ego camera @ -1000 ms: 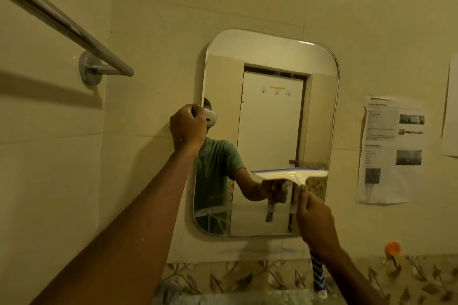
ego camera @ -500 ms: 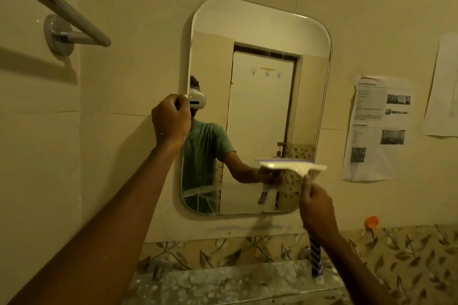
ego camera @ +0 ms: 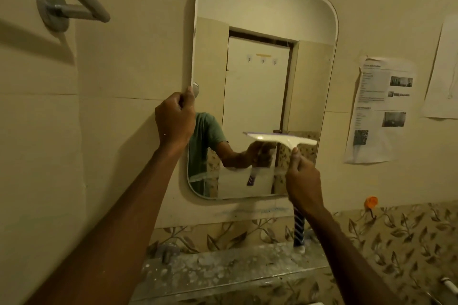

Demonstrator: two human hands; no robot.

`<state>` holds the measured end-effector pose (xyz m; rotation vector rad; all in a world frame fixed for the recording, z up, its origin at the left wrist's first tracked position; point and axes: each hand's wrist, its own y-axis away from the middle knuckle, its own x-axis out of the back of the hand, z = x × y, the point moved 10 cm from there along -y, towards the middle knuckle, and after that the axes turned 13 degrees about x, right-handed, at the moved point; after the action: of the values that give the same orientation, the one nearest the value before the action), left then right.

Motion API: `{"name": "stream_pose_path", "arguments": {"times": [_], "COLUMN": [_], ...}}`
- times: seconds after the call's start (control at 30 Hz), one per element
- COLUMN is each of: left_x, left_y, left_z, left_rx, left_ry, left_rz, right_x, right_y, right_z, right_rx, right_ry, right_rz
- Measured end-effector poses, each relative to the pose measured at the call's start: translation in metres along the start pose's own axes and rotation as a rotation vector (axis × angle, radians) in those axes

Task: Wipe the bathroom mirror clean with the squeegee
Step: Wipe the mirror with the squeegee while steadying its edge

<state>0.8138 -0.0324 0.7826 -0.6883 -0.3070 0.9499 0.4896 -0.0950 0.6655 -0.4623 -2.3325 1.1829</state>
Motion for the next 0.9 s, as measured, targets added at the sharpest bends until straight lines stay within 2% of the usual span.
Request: {"name": "stream_pose_path", "arguments": {"times": [0.2, 0.37, 0.47, 0.73, 0.9], "left_x": [-0.004, -0.003, -0.004, -0.003, -0.003], "left_y": [-0.002, -0.002, 0.002, 0.012, 0.015], "left_z": [-0.003, -0.003, -0.006, -0.017, -0.023], "left_rx": [0.009, 0.033, 0.054, 0.131, 0.165], "left_ry": [0.008, 0.003, 0.007, 0.034, 0.022], "left_rz": [-0.012, -0.016, -0.039, -0.109, -0.122], "right_x": [-0.025, -0.014, -0.016, -0.062, -0.051], "right_y": [0.086, 0.04, 0.005, 0.109, 0.069], "right_z": [0.034, -0.014, -0.05, -0.017, -0.048], "right_rx": [-0.107, 0.009, 0.109, -0.025, 0.021], "right_ry": [0.103, -0.016, 0.041, 0.045, -0.036], "right_rz": [-0.096, -0.048, -0.022, -0.117, -0.053]}}
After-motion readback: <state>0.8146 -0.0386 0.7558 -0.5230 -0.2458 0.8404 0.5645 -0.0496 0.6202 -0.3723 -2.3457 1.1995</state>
